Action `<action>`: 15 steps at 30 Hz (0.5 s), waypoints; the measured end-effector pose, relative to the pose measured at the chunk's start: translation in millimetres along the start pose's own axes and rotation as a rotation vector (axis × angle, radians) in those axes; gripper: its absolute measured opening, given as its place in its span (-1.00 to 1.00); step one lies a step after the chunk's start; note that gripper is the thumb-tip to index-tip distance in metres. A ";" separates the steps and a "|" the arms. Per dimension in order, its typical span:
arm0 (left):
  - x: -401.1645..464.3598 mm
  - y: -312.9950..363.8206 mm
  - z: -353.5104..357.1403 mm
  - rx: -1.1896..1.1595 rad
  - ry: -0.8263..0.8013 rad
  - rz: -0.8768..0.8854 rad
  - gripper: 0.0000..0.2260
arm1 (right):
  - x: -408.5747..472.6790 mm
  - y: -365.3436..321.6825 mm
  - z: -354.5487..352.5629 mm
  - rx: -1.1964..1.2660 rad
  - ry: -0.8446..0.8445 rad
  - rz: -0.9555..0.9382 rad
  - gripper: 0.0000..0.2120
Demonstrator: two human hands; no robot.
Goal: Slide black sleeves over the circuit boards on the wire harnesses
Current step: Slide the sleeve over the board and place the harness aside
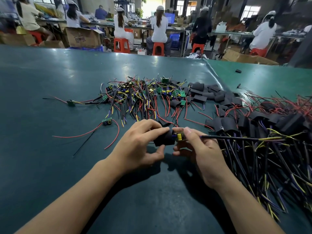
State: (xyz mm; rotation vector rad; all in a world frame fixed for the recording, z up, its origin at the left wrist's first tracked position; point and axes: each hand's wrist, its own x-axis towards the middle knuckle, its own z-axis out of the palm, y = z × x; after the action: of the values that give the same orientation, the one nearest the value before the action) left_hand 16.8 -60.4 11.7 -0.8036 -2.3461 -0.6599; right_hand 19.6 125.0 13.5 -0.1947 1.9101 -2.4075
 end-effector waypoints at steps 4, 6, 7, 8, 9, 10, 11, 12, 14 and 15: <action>-0.6 3.9 1.6 -0.011 -0.006 0.013 -0.63 | 0.1 -3.0 -1.8 -0.032 0.072 -0.083 -0.94; -0.4 4.5 1.9 -0.026 0.007 0.016 -0.64 | 0.3 -3.6 -2.7 -0.066 0.127 -0.112 -0.89; -0.1 4.5 2.1 -0.032 0.018 0.019 -0.64 | 0.4 -3.2 -3.2 -0.107 0.144 -0.127 -0.85; 0.3 4.2 2.4 -0.032 0.029 0.020 -0.64 | 0.5 -2.7 -3.4 -0.135 0.156 -0.134 -0.83; 0.4 4.1 2.9 -0.030 0.038 0.020 -0.64 | 0.3 -2.1 -2.9 -0.143 0.160 -0.136 -0.81; 0.6 4.2 3.7 -0.029 0.045 0.019 -0.64 | 0.1 -1.2 -2.2 -0.138 0.160 -0.134 -0.80; 0.7 4.3 4.5 -0.028 0.049 0.023 -0.64 | -0.3 -0.4 -1.2 -0.135 0.154 -0.129 -0.80; 0.8 4.5 5.4 -0.026 0.050 0.030 -0.65 | -1.0 -0.1 0.4 -0.139 0.146 -0.125 -0.80; 0.8 5.5 7.0 -0.026 0.052 0.042 -0.65 | -3.1 0.2 3.0 -0.135 0.129 -0.114 -0.79; 0.8 5.9 7.5 -0.028 0.058 0.043 -0.65 | -3.8 -0.5 3.6 -0.114 0.117 -0.101 -0.81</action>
State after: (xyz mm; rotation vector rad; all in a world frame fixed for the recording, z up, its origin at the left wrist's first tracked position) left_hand 17.6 -51.4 8.4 -0.8344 -2.2661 -0.6899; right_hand 23.9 122.1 14.5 -0.1627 2.1400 -2.4249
